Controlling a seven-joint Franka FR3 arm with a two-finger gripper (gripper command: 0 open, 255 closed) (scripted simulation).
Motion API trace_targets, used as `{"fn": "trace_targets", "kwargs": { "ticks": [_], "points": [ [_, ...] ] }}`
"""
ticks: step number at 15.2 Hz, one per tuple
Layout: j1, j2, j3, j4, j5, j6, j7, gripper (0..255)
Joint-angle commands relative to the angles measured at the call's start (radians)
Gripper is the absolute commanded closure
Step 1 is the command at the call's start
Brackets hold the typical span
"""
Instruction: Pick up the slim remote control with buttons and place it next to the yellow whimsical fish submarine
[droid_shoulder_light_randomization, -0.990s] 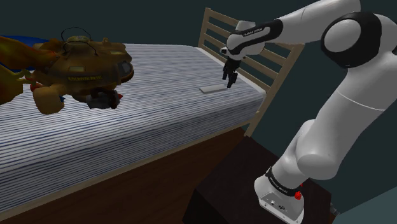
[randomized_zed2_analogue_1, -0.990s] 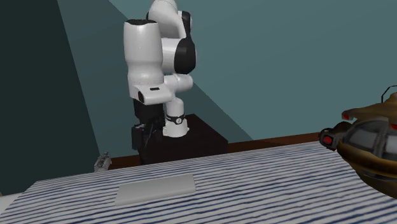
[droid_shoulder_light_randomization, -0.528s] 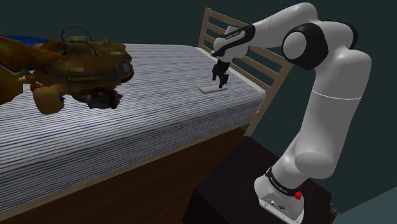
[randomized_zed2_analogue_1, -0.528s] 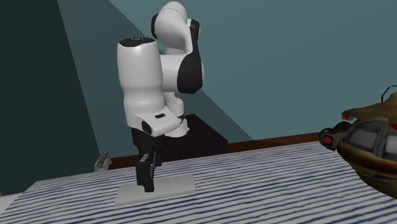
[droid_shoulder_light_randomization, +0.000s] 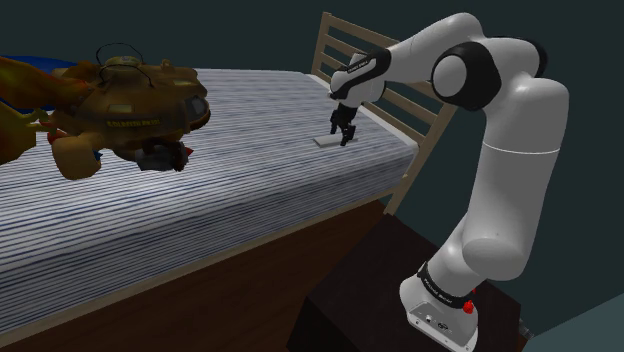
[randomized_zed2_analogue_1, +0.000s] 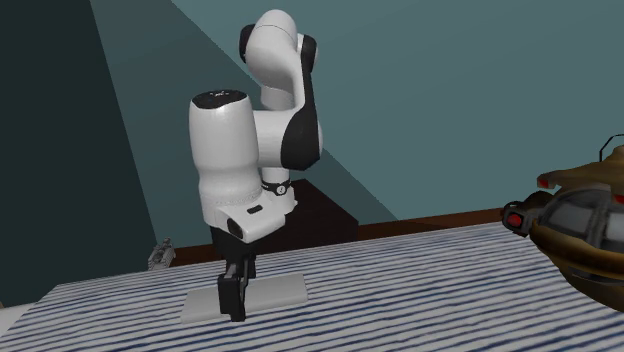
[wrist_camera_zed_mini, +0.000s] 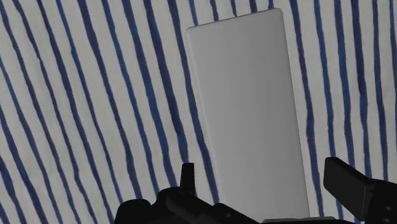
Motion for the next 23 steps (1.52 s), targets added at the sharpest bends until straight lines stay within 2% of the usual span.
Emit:
{"fn": "trace_targets", "kwargs": {
  "ticks": [1, 6, 7, 16, 23],
  "points": [
    [-0.001, 0.004, 0.001, 0.001, 0.003, 0.003, -0.001, 0],
    [-0.001, 0.004, 0.001, 0.001, 0.002, 0.003, -0.001, 0],
    [-0.001, 0.004, 0.001, 0.001, 0.002, 0.003, -0.001, 255],
    [-0.001, 0.004, 0.001, 0.001, 0.003, 0.003, -0.001, 255],
    [0.011, -0.045, -0.015, 0.034, -0.032, -0.073, 0.021, 255]
  ]
}}
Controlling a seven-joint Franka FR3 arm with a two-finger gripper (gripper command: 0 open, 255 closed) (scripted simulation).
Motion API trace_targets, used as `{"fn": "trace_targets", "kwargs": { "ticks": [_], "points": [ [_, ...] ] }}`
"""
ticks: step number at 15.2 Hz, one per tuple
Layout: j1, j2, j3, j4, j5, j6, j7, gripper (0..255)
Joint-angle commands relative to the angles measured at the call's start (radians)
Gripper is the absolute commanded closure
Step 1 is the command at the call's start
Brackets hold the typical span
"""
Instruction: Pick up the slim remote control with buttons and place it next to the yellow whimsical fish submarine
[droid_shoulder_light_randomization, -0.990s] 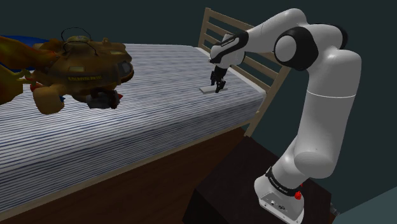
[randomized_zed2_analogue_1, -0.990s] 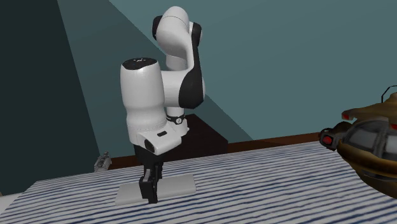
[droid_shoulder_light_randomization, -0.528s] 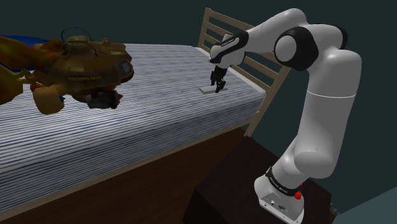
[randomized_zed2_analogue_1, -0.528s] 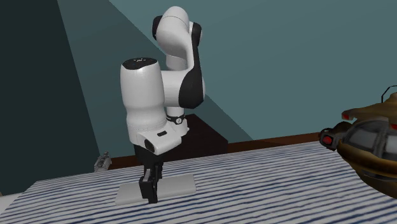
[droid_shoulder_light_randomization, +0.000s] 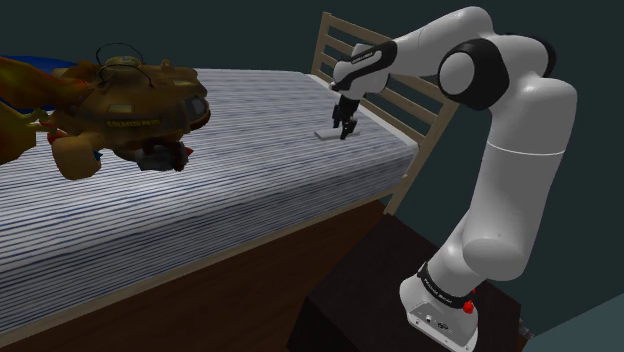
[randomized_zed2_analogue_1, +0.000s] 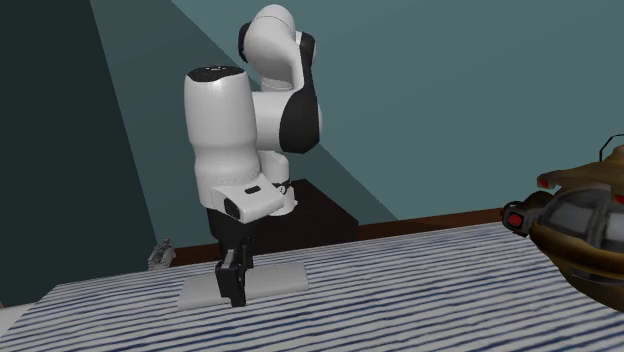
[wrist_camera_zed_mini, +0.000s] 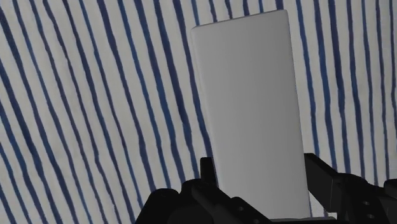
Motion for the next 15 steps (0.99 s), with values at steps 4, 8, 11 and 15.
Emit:
{"fn": "trace_targets", "kwargs": {
  "ticks": [4, 8, 11, 15],
  "points": [
    [0.008, -0.035, -0.010, 0.024, -0.024, -0.054, 0.015, 255],
    [0.012, -0.057, -0.016, 0.051, -0.039, -0.100, 0.025, 255],
    [0.014, -0.071, -0.020, 0.074, -0.049, -0.135, 0.032, 255],
    [0.016, -0.088, -0.024, 0.109, -0.061, -0.184, 0.039, 255]
  ]
}}
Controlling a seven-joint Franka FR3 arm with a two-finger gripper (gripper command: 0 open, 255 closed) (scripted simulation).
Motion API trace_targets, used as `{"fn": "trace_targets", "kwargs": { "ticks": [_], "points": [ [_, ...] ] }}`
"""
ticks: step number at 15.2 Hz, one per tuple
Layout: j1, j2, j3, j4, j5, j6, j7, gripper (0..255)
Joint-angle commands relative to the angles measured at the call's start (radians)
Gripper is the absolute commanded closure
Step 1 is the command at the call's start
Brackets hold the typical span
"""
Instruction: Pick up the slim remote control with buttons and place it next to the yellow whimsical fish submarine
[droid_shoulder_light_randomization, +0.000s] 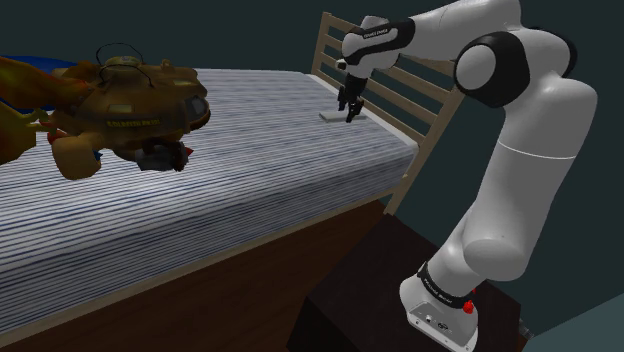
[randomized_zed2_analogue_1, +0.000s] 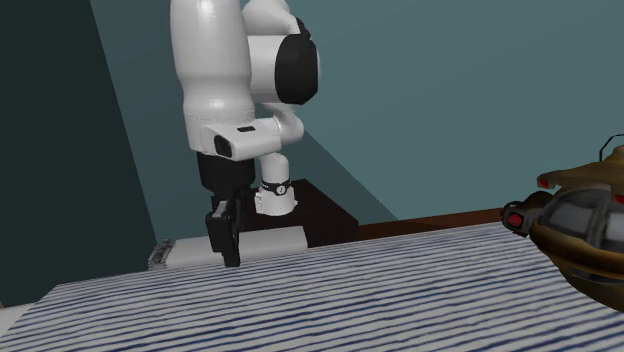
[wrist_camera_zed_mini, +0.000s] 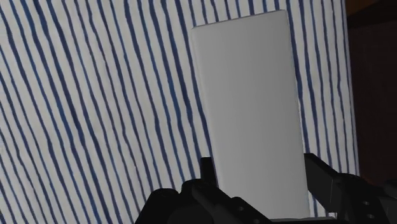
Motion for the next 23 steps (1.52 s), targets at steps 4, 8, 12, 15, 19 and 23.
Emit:
{"fn": "trace_targets", "kwargs": {
  "ticks": [4, 8, 12, 15, 19, 23],
  "points": [
    [0.002, -0.018, -0.004, 0.047, -0.013, -0.062, 0.009, 255],
    [0.002, -0.027, -0.007, 0.090, -0.019, -0.112, 0.014, 255],
    [0.000, -0.032, -0.009, 0.137, -0.024, -0.164, 0.018, 255],
    [-0.002, -0.033, -0.010, 0.176, -0.025, -0.204, 0.019, 255],
    [-0.006, -0.031, -0.012, 0.233, -0.025, -0.258, 0.020, 255],
    [-0.013, -0.024, -0.014, 0.296, -0.022, -0.315, 0.020, 255]
  ]
}}
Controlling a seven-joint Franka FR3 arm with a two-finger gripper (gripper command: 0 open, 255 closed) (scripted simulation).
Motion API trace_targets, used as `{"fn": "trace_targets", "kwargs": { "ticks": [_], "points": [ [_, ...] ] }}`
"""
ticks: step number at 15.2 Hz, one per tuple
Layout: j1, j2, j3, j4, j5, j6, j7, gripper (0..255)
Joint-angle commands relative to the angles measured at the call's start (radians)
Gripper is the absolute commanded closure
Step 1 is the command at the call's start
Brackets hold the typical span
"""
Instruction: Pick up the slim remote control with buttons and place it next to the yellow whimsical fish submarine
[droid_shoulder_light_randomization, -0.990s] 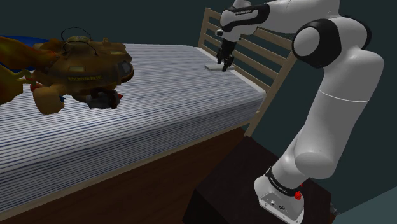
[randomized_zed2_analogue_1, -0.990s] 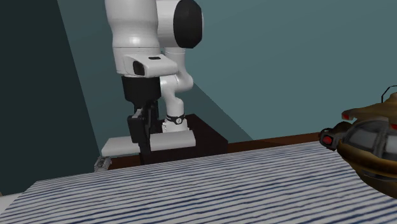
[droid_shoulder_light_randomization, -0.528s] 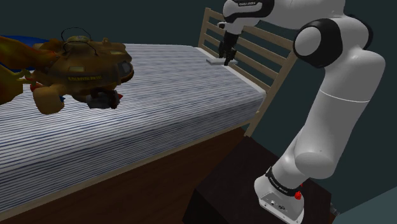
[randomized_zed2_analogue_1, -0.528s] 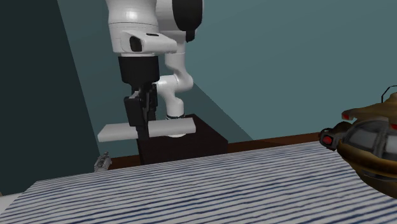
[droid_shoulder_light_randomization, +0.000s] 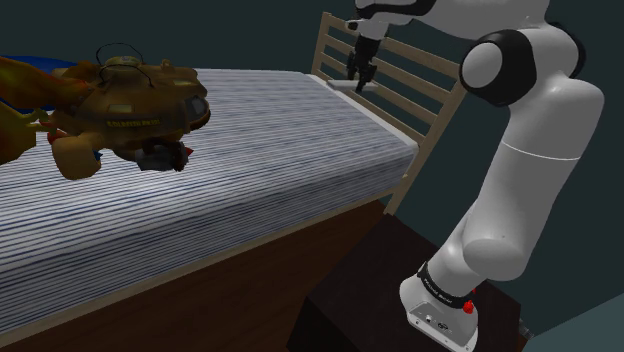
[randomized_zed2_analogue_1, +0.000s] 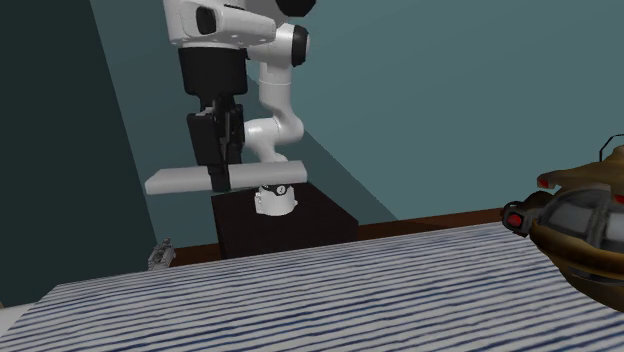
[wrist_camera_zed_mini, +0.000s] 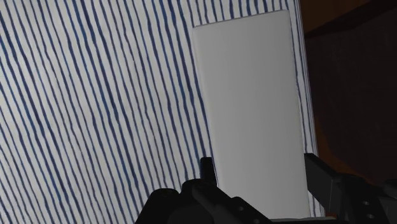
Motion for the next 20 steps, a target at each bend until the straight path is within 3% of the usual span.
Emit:
{"fn": "trace_targets", "kwargs": {
  "ticks": [1, 12, 20],
  "points": [
    [-0.003, 0.005, 0.000, 0.033, 0.003, -0.028, 0.000, 255],
    [-0.041, 0.059, -0.005, 0.254, 0.032, -0.202, -0.009, 255],
    [-0.102, 0.142, -0.004, 0.488, 0.081, -0.359, -0.018, 255]
  ]
}}
